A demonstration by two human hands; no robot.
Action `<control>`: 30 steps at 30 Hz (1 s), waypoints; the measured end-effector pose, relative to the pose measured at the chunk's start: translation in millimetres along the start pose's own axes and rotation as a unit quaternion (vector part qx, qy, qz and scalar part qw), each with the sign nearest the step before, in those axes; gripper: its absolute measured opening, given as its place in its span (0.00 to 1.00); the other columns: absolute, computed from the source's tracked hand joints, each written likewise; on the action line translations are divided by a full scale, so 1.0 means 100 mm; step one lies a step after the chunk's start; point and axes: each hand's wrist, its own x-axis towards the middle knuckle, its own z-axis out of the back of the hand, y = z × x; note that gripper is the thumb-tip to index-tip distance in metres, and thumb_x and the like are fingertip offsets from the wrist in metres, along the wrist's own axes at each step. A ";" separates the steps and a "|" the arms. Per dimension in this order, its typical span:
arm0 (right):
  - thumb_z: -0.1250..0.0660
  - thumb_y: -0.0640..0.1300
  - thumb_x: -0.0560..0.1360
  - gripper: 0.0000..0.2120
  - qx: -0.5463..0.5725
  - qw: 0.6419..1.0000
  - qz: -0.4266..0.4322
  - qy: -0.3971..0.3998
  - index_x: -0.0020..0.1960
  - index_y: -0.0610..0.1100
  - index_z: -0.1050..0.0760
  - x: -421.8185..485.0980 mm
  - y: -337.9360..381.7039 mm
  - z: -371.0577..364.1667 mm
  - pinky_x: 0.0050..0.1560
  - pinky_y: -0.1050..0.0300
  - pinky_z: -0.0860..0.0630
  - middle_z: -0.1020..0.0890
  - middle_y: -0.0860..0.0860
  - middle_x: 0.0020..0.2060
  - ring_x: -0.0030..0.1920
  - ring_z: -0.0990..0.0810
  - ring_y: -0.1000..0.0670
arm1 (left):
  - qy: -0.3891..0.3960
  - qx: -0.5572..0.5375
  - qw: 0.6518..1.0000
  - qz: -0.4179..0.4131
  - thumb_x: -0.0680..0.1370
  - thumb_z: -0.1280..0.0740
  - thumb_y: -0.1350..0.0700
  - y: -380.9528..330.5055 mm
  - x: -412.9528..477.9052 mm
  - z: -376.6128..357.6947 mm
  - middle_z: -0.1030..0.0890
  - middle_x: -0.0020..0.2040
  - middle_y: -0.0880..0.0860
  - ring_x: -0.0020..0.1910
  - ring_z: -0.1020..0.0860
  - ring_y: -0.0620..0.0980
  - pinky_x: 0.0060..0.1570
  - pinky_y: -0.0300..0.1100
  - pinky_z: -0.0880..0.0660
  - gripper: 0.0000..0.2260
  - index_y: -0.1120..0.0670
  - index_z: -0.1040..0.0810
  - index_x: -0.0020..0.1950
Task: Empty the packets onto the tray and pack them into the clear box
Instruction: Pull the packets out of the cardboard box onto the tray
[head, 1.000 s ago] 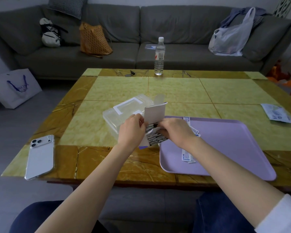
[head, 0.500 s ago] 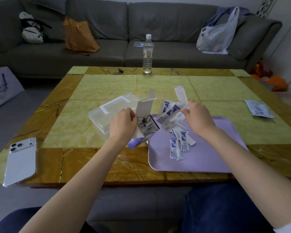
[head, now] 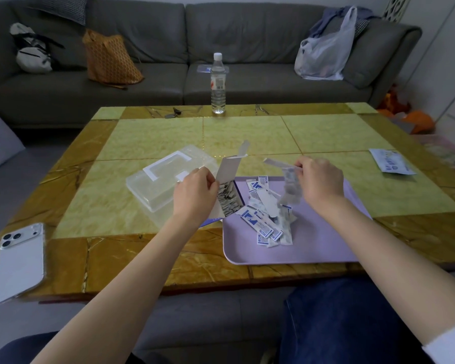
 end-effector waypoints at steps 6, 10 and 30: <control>0.41 0.42 0.79 0.15 0.047 0.998 0.039 0.031 0.65 0.42 0.28 -0.07 0.05 -0.07 0.53 0.53 0.31 0.24 0.45 0.60 0.60 0.28 0.44 | 0.011 -0.009 1.000 0.002 0.76 0.37 0.56 -0.05 -0.01 -0.04 0.22 0.44 0.52 0.44 0.24 0.54 0.48 0.49 0.29 0.05 0.55 0.25 0.43; 0.39 0.37 0.78 0.13 0.157 0.980 0.117 0.031 0.62 0.42 0.28 -0.21 0.28 -0.07 0.58 0.54 0.27 0.25 0.47 0.58 0.59 0.26 0.47 | 0.011 -0.011 1.000 0.001 0.77 0.37 0.55 -0.04 -0.04 -0.03 0.23 0.43 0.51 0.44 0.24 0.54 0.49 0.50 0.29 0.05 0.54 0.26 0.42; 0.38 0.44 0.77 0.08 0.152 0.936 0.297 0.115 0.52 0.46 0.21 -0.44 1.04 -0.32 0.43 0.51 0.29 0.19 0.50 0.53 0.53 0.22 0.44 | 0.046 -0.071 0.996 -0.011 0.74 0.33 0.60 0.14 -0.05 0.04 0.21 0.41 0.54 0.42 0.24 0.51 0.40 0.40 0.31 0.03 0.56 0.23 0.41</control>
